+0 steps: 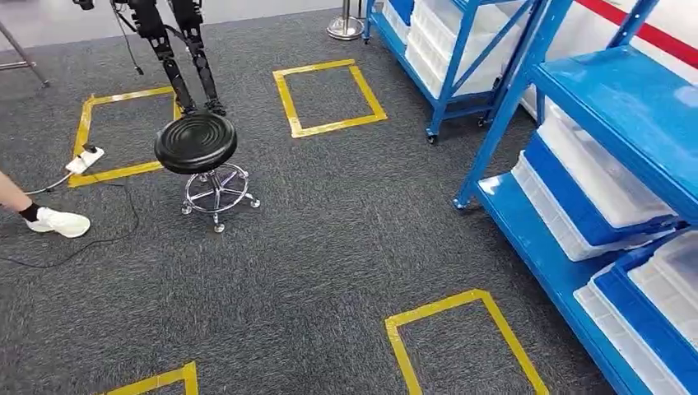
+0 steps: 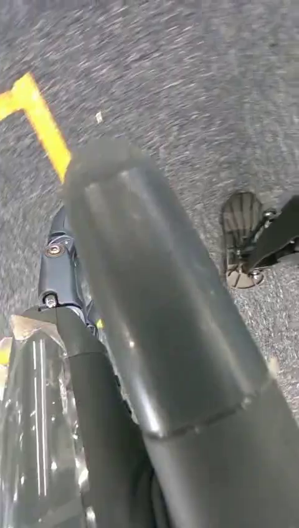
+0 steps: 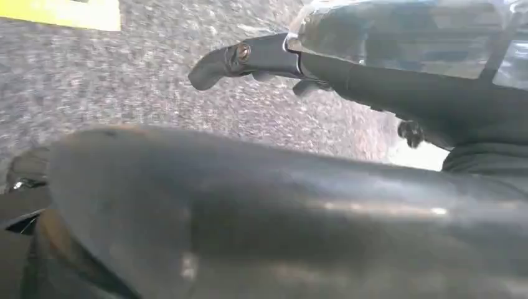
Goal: Take the parts from the cabinet and place them on the table.
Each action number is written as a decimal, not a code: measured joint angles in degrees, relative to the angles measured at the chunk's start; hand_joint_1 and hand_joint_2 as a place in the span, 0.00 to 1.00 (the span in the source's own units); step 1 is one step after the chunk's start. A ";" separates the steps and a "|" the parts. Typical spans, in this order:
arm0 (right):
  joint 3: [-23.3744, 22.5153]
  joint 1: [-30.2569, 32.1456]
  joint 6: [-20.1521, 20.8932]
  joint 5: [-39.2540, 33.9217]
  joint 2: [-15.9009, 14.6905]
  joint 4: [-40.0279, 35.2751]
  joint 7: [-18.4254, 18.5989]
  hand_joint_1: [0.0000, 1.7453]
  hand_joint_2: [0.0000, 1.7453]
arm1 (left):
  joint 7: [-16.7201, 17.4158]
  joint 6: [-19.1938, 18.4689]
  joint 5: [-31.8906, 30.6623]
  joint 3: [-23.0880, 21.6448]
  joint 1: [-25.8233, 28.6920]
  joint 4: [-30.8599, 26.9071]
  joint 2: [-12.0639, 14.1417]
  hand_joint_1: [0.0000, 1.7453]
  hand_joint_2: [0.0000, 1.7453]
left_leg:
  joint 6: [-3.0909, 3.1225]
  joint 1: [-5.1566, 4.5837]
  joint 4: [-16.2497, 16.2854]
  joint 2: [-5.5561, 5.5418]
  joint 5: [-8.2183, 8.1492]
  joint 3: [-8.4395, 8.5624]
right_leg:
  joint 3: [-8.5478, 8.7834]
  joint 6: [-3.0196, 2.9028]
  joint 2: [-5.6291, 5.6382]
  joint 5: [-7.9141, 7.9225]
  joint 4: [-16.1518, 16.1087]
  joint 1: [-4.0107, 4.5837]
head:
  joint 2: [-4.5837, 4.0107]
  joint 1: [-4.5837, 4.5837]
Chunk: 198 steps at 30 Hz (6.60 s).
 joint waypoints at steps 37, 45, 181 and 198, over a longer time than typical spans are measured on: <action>-0.63 0.01 -0.29 -0.11 0.76 -0.04 -1.36 0.00 0.00 | 0.85 -0.04 -0.24 -0.26 -0.37 0.17 0.48 0.00 0.00 | -2.56 -0.41 -2.06 3.71 -0.53 2.90 | 5.47 -1.98 -2.84 3.99 -11.95 0.33 | 0.00 -0.44; -0.74 0.16 -0.57 0.65 0.79 -0.02 -2.47 0.00 0.00 | 0.81 0.17 -0.15 -0.26 -0.01 0.35 0.26 0.00 0.00 | -2.27 0.21 13.49 -3.91 -6.27 -5.59 | 6.91 -4.35 1.17 4.31 -12.37 1.11 | 0.00 -0.98; -0.72 0.83 -0.42 2.67 -0.11 0.13 -0.16 0.00 0.00 | -0.52 1.05 -2.80 -1.77 0.02 1.38 -0.57 0.00 0.00 | -2.71 -0.69 15.78 -4.00 -7.49 -7.53 | 8.53 -5.06 -0.03 2.53 -12.63 0.79 | 0.00 -0.87; -0.72 1.29 -0.44 3.15 -0.18 0.15 -0.44 0.00 0.00 | 0.37 1.33 -2.78 -2.67 0.06 1.44 -0.66 0.00 0.00 | 0.85 -1.33 -1.20 -4.22 0.32 0.48 | 0.81 -1.60 -0.05 -1.80 0.61 0.93 | 0.00 -0.52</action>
